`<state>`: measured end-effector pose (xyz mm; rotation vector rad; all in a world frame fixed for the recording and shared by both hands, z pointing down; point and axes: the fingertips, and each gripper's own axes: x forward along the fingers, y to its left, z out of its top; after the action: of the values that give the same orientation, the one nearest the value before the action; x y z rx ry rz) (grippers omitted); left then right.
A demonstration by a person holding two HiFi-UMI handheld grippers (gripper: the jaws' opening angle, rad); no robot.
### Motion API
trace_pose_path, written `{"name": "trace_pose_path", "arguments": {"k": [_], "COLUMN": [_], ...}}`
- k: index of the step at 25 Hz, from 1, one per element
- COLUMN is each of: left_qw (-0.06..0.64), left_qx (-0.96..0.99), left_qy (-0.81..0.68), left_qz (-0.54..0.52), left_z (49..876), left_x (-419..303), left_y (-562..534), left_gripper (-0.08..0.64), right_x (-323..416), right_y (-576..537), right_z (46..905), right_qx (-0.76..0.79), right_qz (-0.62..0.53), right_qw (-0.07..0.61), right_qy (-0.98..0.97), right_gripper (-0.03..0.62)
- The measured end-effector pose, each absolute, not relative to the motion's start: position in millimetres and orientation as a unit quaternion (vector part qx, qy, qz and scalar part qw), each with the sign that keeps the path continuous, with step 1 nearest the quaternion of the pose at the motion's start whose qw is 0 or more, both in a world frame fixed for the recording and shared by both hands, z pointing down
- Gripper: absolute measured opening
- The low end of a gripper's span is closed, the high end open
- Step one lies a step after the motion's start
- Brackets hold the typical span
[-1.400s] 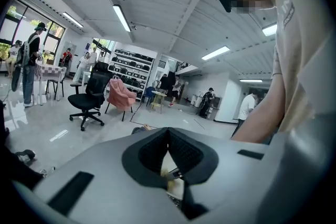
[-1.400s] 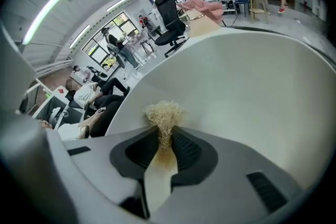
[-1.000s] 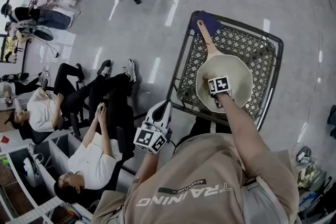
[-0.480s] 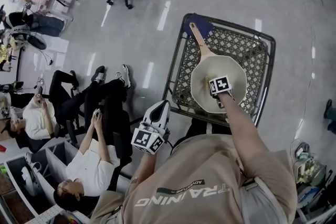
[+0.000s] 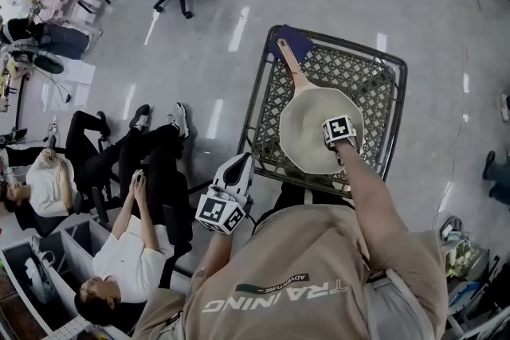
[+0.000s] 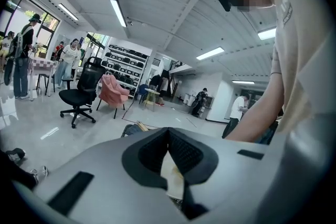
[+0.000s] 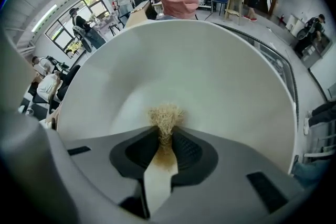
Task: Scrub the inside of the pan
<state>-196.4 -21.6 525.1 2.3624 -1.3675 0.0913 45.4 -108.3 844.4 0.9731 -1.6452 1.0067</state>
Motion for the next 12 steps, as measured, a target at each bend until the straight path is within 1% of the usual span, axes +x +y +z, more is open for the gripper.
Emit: {"name": "trace_pose_path", "arguments": {"k": [5,12], "left_qw": [0.206,0.200], "left_qx": [0.846,0.853], "left_qy": [-0.491,-0.482], "left_qz": [0.030,0.023], "left_z": [528.8,524.0], "left_x": [-190.9,-175.8], "left_y": [-28.9,-38.8], "left_gripper": [0.017,0.018], "right_x": [73.5,89.9], "right_y": [-107.9,-110.2], "right_z": [846.2,841.2], "right_qx": [0.414,0.461], "right_qz": [0.400,0.376], "right_qw": [0.506,0.541], "right_qy": [-0.642,-0.594], "right_gripper": [0.089,0.089]}}
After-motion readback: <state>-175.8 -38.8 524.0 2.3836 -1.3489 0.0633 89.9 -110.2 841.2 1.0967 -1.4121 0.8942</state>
